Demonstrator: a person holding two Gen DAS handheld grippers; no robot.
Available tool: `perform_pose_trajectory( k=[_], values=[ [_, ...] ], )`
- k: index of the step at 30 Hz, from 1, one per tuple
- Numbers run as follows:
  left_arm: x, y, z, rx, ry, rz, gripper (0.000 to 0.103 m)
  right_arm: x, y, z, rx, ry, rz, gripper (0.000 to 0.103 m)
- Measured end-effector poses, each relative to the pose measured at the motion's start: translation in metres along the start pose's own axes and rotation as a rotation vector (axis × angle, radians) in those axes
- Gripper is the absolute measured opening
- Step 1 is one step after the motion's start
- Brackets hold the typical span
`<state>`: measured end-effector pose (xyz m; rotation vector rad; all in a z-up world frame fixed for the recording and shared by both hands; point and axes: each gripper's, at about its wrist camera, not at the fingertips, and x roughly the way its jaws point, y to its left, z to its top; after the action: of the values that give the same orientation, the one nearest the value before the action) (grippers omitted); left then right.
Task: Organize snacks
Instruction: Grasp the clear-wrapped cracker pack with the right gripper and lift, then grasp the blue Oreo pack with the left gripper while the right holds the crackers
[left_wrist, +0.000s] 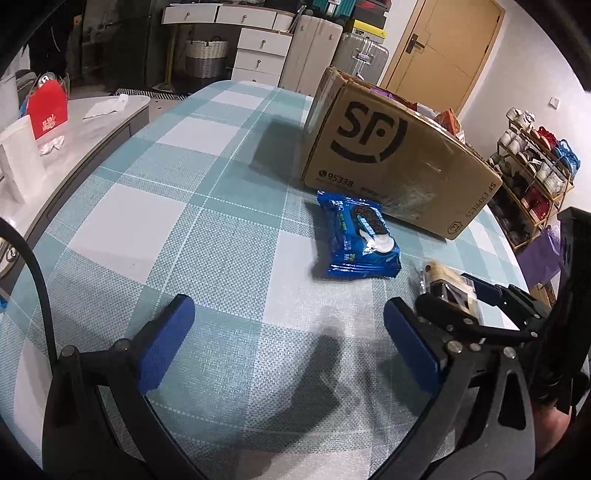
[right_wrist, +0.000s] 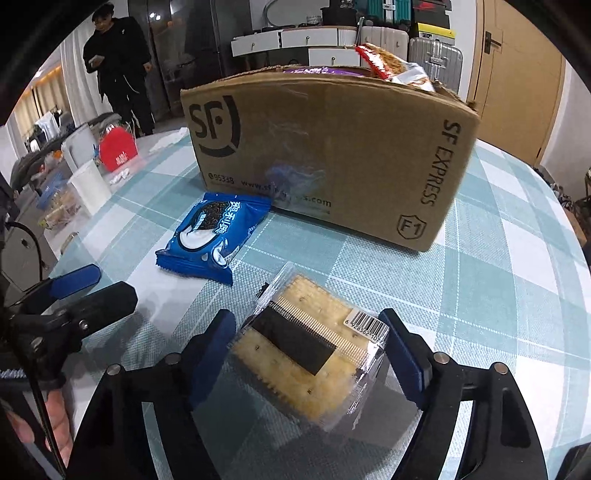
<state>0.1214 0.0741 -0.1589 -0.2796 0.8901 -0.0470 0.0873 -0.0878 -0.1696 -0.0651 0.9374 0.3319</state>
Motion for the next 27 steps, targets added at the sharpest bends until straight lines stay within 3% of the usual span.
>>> perform_pose_trajectory(
  k=[16, 22, 27],
  values=[
    [0.003, -0.010, 0.000, 0.048, 0.007, 0.007, 0.102, -0.019, -0.037, -0.010, 0.158, -0.044, 0.138, 0.078],
    [0.008, -0.036, 0.024, 0.129, 0.015, -0.004, 0.102, -0.034, -0.062, -0.023, 0.243, -0.069, 0.181, 0.078],
    [0.036, -0.055, 0.046, 0.145, 0.085, 0.007, 0.102, -0.044, -0.078, -0.033, 0.291, -0.081, 0.194, 0.078]
  ],
)
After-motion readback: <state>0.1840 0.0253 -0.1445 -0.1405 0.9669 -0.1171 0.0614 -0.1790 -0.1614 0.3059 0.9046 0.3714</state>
